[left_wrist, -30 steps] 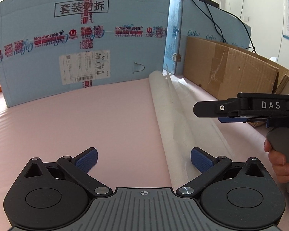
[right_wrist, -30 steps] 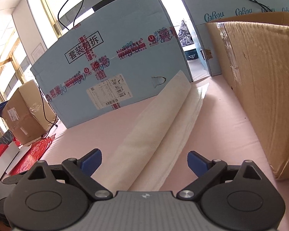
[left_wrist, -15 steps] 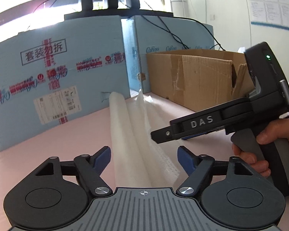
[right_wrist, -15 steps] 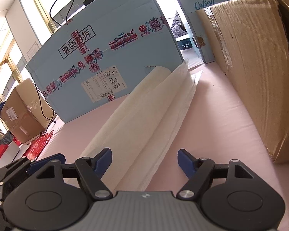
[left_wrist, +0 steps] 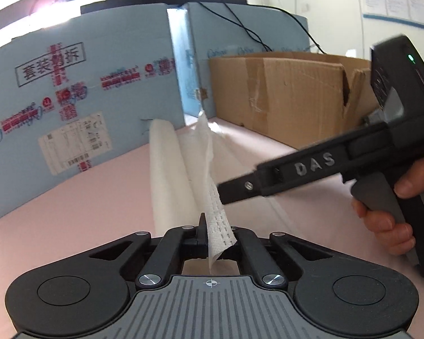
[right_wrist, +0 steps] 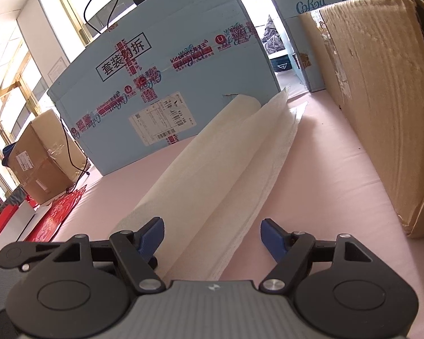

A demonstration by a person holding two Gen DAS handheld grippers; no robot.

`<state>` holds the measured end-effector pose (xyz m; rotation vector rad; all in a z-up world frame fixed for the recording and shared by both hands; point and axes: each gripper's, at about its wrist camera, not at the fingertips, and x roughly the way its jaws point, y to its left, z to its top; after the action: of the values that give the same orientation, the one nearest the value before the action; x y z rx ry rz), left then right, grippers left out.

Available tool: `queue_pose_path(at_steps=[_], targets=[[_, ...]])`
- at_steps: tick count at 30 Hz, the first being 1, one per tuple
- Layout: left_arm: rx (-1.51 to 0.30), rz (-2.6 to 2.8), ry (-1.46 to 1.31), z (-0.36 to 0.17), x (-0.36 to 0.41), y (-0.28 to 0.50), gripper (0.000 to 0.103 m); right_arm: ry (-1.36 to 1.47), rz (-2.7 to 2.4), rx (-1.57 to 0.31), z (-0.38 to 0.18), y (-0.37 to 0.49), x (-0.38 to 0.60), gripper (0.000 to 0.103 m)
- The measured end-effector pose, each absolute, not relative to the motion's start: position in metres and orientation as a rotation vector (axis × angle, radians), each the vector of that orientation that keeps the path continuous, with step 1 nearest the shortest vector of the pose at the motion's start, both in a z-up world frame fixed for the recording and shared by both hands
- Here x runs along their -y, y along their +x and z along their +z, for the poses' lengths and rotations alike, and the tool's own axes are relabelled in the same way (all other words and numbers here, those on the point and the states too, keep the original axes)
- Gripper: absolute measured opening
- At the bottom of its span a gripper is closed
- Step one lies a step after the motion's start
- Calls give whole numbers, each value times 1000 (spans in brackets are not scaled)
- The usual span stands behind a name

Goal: Fold shopping bag

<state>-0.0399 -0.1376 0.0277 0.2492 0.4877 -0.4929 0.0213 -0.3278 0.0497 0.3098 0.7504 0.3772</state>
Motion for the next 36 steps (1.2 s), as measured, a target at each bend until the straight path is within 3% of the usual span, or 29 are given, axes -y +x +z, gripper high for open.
queue_pose_path(at_steps=[8, 13, 14, 17, 19, 21, 22, 27, 36], targets=[[-456, -358, 188, 34, 109, -36, 0, 49, 355, -798, 54, 2, 294, 80], [-462, -364, 156, 31, 104, -33, 0, 36, 366, -821, 55, -8, 286, 84], [-463, -367, 149, 30, 104, -32, 0, 24, 370, -813, 53, -8, 283, 81], [-466, -366, 134, 27, 103, -31, 0, -58, 362, -767, 49, -13, 273, 55], [-468, -360, 122, 26, 101, -31, 0, -99, 353, -748, 46, -15, 268, 44], [-464, -349, 111, 26, 98, -30, 0, -99, 358, -740, 46, -15, 269, 21], [-462, -345, 107, 26, 97, -30, 0, -84, 364, -742, 46, -14, 271, 17], [-424, -307, 82, 34, 85, -34, 0, -25, 374, -753, 47, -13, 282, 9], [-300, -153, 42, 66, 43, -58, 0, -32, 324, -720, 57, -19, 298, 8]])
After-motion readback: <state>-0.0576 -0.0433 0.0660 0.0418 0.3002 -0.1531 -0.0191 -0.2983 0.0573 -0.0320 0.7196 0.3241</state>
